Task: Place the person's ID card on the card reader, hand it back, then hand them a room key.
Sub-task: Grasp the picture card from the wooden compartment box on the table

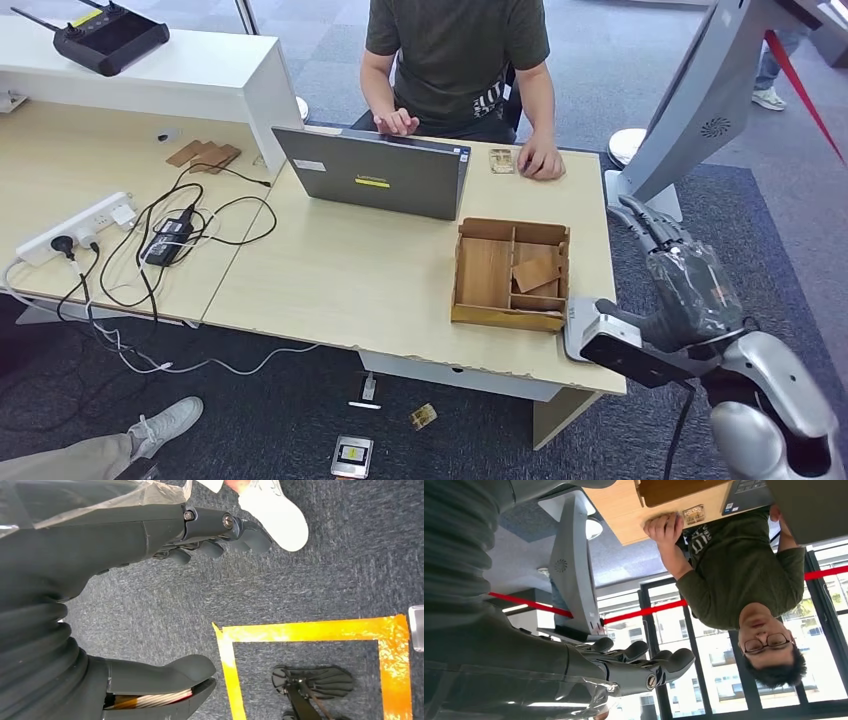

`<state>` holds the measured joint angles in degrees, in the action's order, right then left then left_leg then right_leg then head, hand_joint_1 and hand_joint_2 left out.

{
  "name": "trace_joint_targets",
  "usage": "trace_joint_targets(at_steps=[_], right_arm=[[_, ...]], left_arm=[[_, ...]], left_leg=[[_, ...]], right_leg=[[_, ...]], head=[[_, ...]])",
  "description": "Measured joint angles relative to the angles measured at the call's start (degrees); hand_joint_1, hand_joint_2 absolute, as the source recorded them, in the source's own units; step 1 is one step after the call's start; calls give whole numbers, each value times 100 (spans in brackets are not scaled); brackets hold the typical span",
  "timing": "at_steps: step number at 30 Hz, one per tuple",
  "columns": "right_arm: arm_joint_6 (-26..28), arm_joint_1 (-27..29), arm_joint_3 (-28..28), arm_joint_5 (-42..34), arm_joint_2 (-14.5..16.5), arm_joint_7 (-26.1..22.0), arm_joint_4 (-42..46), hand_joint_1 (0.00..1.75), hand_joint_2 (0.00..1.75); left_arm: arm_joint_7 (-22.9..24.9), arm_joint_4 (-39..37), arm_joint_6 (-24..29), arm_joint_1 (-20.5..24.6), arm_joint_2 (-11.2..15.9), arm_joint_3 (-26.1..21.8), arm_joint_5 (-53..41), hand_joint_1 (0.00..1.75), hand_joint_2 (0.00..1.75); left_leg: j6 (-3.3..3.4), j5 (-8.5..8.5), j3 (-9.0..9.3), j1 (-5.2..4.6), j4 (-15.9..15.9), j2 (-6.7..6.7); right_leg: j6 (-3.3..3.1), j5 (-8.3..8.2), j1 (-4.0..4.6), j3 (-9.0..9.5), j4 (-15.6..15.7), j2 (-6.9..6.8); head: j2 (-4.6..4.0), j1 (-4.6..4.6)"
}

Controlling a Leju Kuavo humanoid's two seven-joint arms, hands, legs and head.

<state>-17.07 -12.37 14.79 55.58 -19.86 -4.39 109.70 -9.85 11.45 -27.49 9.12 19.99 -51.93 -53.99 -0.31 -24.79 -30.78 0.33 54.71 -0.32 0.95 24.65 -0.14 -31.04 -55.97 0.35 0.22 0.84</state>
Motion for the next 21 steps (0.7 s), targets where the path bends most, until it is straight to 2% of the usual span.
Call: trace_joint_targets(at_steps=[14,21], right_arm=[[15,138,785,8,72,360,-375,0,175],[522,99,1214,450,124,405,-897,0,175]], left_arm=[[324,-2,16,-32,26,6,-12,0,175],[241,-2,17,-27,25,6,-77,0,175]], left_leg=[[-1,-1,-4,0,0,1],[-1,-1,-4,0,0,1]], right_leg=[[1,3,0,-5,1,0],[1,3,0,-6,0,0]], head=[[0,0],[0,0]])
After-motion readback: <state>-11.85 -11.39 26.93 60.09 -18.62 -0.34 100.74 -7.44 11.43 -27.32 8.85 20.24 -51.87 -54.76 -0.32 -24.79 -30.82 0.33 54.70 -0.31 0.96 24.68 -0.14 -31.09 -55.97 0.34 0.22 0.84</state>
